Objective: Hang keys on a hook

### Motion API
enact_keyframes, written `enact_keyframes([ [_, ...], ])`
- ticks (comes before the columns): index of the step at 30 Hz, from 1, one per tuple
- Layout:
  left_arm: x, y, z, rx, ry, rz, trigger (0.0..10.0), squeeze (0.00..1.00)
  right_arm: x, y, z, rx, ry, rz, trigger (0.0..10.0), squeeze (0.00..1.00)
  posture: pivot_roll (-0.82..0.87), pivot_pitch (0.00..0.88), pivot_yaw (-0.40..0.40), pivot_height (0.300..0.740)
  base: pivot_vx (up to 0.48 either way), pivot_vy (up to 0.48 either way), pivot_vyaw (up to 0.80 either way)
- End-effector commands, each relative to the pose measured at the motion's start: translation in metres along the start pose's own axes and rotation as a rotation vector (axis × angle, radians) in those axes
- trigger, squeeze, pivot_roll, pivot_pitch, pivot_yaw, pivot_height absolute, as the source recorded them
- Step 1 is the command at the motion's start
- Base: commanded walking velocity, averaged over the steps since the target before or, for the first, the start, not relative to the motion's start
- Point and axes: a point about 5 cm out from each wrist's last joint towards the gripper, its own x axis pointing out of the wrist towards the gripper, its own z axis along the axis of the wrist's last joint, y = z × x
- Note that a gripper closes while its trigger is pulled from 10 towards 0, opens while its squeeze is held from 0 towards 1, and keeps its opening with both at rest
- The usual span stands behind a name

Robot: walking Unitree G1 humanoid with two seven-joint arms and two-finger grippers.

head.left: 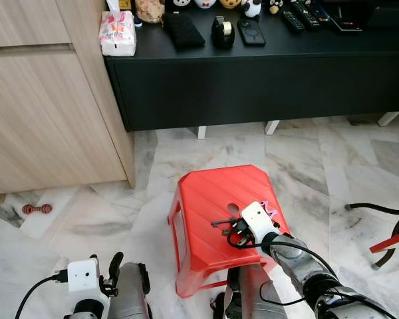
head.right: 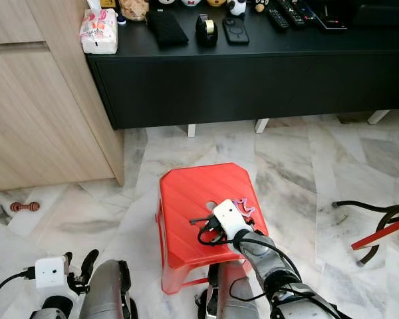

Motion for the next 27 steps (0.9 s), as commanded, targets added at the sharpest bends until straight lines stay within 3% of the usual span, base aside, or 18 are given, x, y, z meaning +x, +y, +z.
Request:
enact_keyframes([
  [1,-0.005,0.002,-0.011,0.025,0.057,-0.006,10.0,0.0,-0.001,0.002,-0.005,0.028,0.004,-0.006,0.0,0.0,0.07,0.184,-0.097,0.611,0.0,0.0,0.0],
  [6,-0.002,0.004,-0.012,0.031,0.058,-0.004,10.0,0.0,0.0,-0.005,0.007,0.047,-0.046,-0.042,0.0,0.0,0.07,0.167,-0.094,0.611,0.0,0.0,0.0],
  [13,0.008,0.007,-0.012,0.036,0.064,0.006,10.0,0.0,-0.001,-0.027,0.045,0.104,-0.233,-0.164,0.0,0.0,0.07,0.123,-0.092,0.611,0.0,0.0,0.0],
  [21,0.016,0.014,-0.02,0.036,0.096,0.029,10.0,0.0,-0.007,-0.036,0.076,0.176,-0.44,-0.214,0.0,0.0,0.05,0.047,-0.084,0.611,0.0,0.0,0.0],
  [24,0.02,0.015,-0.02,0.032,0.099,0.037,10.0,0.0,-0.013,-0.037,0.088,0.196,-0.534,-0.23,0.0,0.0,0.05,0.016,-0.08,0.611,0.0,0.0,0.0],
  [27,0.025,0.018,-0.02,0.025,0.097,0.048,10.0,0.0,-0.031,-0.042,0.1,0.245,-0.662,-0.343,0.0,0.0,0.04,0.0,-0.078,0.611,0.0,0.0,0.0],
])
